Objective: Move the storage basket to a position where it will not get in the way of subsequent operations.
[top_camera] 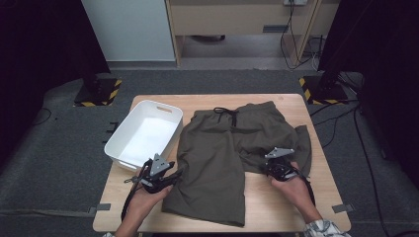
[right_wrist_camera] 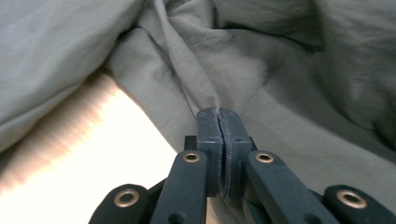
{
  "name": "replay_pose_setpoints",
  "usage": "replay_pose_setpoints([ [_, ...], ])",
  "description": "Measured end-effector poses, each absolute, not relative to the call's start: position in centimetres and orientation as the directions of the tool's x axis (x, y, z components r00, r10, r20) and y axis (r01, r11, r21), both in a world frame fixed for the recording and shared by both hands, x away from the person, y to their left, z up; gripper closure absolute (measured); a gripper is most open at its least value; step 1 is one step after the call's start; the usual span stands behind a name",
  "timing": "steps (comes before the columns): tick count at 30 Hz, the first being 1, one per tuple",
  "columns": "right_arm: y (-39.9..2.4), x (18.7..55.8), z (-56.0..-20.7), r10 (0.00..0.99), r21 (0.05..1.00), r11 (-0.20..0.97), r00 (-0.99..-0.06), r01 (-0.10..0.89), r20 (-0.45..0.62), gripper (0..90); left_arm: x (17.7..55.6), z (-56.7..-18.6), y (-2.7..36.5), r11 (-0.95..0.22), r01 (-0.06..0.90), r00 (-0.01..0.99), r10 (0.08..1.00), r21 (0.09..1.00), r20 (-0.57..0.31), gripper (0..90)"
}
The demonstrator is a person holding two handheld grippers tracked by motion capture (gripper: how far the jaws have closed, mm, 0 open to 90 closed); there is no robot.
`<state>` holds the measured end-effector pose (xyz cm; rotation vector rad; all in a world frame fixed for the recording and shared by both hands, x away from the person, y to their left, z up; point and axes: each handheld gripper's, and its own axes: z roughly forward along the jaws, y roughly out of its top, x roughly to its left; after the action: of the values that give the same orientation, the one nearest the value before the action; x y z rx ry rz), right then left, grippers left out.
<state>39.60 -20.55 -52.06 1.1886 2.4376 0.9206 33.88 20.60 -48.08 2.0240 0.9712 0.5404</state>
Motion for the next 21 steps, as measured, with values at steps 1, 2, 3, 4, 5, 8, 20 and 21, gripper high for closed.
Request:
replay_pose_setpoints([
  [1,-20.3,39.4,-52.0,0.778,0.643,0.457,-0.627,0.615,0.046,89.2,33.9,-48.1,20.5,-0.369,0.444,0.61,0.792,0.816,0.027,55.0],
  [2,-20.0,39.2,-51.9,0.778,0.641,0.454,-0.626,0.619,0.053,89.2,34.0,-48.1,20.5,-0.367,0.445,0.611,0.792,0.817,0.023,54.8],
  [3,-19.6,38.9,-51.9,0.771,0.635,0.459,-0.634,0.621,0.064,89.2,34.1,-48.2,20.3,-0.361,0.446,0.613,0.79,0.819,0.015,54.5],
  [4,-19.1,38.5,-51.9,0.763,0.632,0.461,-0.642,0.623,0.076,89.2,34.3,-48.2,20.1,-0.366,0.447,0.616,0.787,0.816,0.015,54.3],
  [5,-18.3,38.0,-51.8,0.752,0.627,0.466,-0.653,0.624,0.092,89.2,34.3,-48.2,19.9,-0.37,0.444,0.62,0.784,0.816,0.018,53.5],
  [8,-17.1,37.0,-51.5,0.72,0.623,0.475,-0.682,0.621,0.131,87.7,34.5,-48.1,18.9,-0.369,0.428,0.638,0.77,0.825,0.013,52.7],
  [20,-21.3,36.2,-49.9,0.783,0.718,0.398,-0.619,0.571,0.058,33.2,37.1,-49.3,11.8,-0.416,0.389,0.733,0.68,0.822,-0.003,43.5],
  [21,-21.8,36.1,-50.0,0.788,0.715,0.398,-0.613,0.575,0.053,30.0,37.6,-49.6,11.2,-0.423,0.388,0.738,0.675,0.819,-0.001,42.8],
])
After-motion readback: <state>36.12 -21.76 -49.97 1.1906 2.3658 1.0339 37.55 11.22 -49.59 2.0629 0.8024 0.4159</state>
